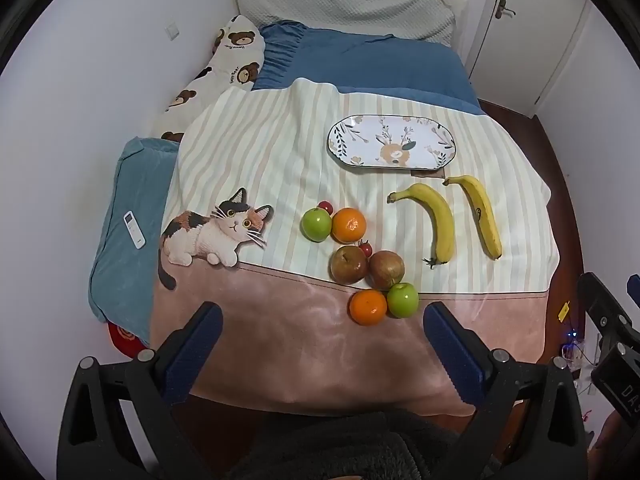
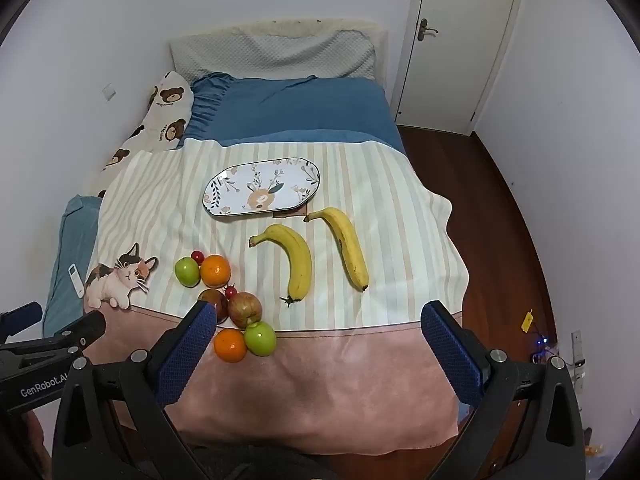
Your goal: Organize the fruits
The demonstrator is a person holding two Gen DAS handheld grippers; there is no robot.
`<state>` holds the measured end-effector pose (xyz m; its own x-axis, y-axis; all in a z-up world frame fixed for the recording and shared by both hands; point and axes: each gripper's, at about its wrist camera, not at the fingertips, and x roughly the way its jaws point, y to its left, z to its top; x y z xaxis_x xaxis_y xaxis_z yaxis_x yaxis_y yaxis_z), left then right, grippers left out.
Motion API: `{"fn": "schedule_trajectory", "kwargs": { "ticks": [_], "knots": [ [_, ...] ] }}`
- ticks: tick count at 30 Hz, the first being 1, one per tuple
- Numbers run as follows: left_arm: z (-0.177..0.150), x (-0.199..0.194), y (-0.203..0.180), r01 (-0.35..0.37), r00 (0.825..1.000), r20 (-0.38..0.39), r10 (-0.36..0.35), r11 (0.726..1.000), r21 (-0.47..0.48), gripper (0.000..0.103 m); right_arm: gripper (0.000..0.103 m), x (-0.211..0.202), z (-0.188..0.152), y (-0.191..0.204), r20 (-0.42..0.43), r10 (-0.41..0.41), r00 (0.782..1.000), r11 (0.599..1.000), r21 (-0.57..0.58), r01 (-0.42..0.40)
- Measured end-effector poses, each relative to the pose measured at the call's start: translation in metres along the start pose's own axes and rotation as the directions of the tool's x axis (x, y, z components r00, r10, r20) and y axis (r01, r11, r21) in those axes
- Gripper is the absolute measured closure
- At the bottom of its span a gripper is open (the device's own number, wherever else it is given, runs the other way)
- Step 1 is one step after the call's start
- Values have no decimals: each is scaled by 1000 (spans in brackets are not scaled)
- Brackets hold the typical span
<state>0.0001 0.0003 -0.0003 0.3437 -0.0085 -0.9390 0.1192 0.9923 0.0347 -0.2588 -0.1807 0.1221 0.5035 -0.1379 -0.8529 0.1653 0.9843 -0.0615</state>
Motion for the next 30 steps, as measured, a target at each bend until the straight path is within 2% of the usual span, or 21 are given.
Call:
{"fn": "schedule_trajectory", "kwargs": {
  "ticks": [14, 30],
  "knots": [
    [-1, -7, -1, -5, 1000, 6, 5, 1000, 5, 0, 0, -10, -2, -1, 6, 19, 1000, 1000, 12, -19],
    [-1, -7, -2, -11, 1000, 12, 11, 1000, 8, 0, 0, -1, -3, -2, -7, 26, 1000, 1000, 6, -26]
  ]
}}
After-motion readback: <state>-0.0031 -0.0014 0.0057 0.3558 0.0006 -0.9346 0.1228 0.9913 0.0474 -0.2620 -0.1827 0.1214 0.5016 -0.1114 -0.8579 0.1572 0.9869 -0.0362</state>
